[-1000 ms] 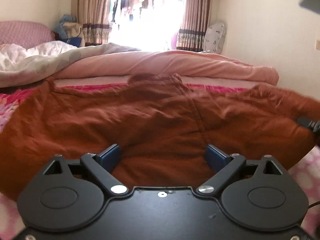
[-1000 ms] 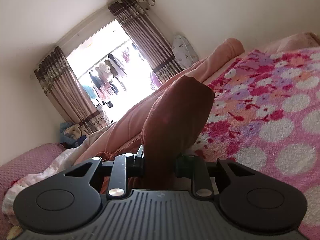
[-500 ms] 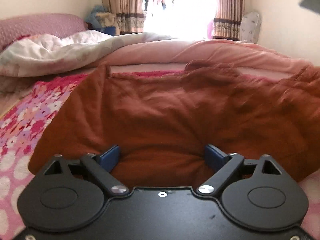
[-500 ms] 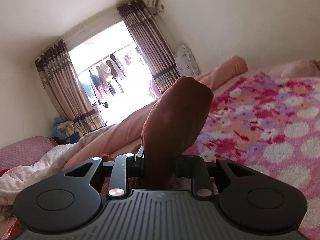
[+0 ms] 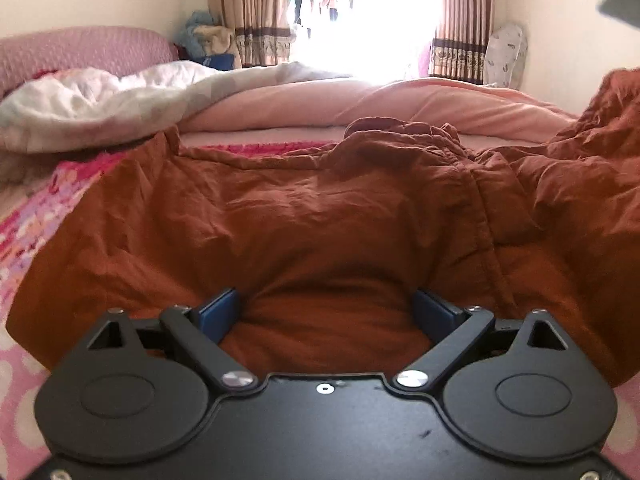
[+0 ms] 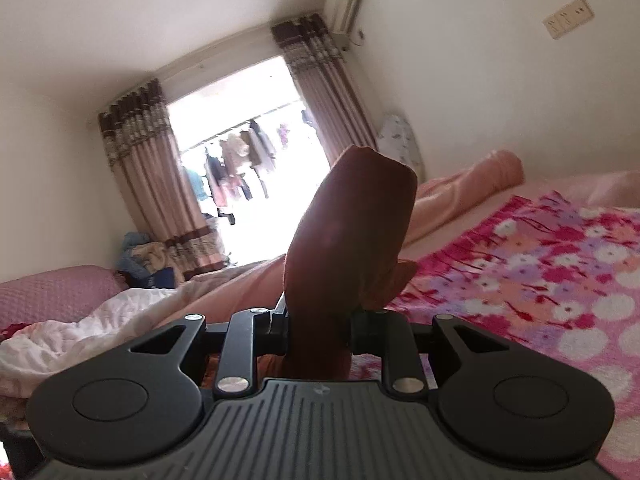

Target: Fold large clothes

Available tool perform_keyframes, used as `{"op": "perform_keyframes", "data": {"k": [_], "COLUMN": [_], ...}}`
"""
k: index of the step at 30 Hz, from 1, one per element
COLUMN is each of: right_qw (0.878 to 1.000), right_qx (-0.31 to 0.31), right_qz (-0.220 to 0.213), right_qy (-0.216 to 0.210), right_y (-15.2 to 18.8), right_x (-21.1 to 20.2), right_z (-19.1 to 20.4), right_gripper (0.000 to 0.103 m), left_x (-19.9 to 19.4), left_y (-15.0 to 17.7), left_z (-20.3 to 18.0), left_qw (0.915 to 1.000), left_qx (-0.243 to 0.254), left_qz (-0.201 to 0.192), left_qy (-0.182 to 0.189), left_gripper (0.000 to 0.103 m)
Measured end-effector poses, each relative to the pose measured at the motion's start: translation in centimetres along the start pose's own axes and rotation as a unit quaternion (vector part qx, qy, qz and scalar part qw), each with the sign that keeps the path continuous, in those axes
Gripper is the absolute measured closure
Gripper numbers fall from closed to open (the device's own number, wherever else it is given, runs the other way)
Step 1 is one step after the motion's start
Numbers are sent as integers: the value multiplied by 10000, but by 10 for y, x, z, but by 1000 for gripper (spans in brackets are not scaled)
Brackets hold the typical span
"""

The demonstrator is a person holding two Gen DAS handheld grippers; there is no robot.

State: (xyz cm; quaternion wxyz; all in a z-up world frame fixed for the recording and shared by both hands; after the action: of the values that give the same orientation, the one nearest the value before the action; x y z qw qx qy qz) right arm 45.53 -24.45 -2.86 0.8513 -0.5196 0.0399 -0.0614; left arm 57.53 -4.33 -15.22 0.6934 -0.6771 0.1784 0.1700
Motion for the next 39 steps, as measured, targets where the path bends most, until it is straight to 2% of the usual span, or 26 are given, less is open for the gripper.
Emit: {"op": "perform_keyframes", "data": {"k": [2, 5, 8, 10, 13, 15, 17, 20, 22, 27, 30, 33, 34, 37, 39], "right_qw": [9996, 9964, 9914, 9870, 9785, 9712, 9614, 9477, 9410, 9367, 9338, 9313, 9310, 9330, 9303], "right_qx": [-52, -116, -203, -348, -531, -687, -1011, -1165, -1162, -1309, -1429, -1543, -1537, -1344, -1553], "right_qz": [-21, 110, 201, 336, 616, 837, 1150, 1803, 2166, 2268, 2346, 2385, 2355, 2274, 2182], "right_qy": [-275, -836, -1276, -1534, -1893, -2123, -2288, -2361, -2327, -2324, -2294, -2280, -2327, -2445, -2506], "right_y": [-2, 6, 18, 30, 50, 65, 85, 121, 146, 153, 157, 161, 158, 148, 148], "right_x": [0, 1, 2, 3, 5, 6, 10, 23, 33, 36, 31, 27, 30, 28, 23], "right_z": [18, 51, 76, 93, 115, 126, 138, 142, 138, 133, 135, 143, 149, 153, 158], "right_gripper": [75, 75, 75, 75, 75, 75, 75, 76, 76, 76, 76, 76, 76, 76, 76], "left_x": [-3, -19, -27, -24, -6, 12, 18, 13, 14, 11, 0, -1, 1, -1, 2], "left_y": [-7, -19, -35, -38, -25, -9, -3, -1, -1, 0, -6, -2, 0, 4, 5], "left_z": [6, 28, 74, 103, 135, 143, 141, 135, 137, 139, 142, 140, 142, 150, 146], "left_qw": [9997, 9979, 9958, 9935, 9876, 9845, 9869, 9882, 9882, 9897, 9906, 9922, 9921, 9886, 9904], "left_qx": [-188, -635, -824, -817, -1138, -1268, -1040, -766, -779, -756, -902, -680, -643, -1034, -825], "left_qz": [-21, 54, -61, 53, 477, 753, 666, 492, 483, 445, 336, 445, 453, 508, 546], "left_qy": [141, 139, -400, -786, -967, -947, -1040, -1232, -1230, -1131, -970, -944, -974, -973, -964], "left_gripper": [7, 8, 8, 9, 9, 6, 6, 6, 6, 6, 8, 6, 5, 5, 5]}}
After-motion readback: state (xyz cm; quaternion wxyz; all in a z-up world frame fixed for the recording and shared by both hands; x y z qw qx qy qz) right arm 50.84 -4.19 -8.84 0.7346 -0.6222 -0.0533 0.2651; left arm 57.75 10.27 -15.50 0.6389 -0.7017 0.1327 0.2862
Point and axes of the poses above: each gripper's, at about its wrist camera, not at the fingertips, and x roughly the way its jaws point, z to its left, y to its underside, the point moved 10 cm from there along x, roughly the way its jaws point, and after that the axes turned 2 degrees about -z, right-handed, at the moved point
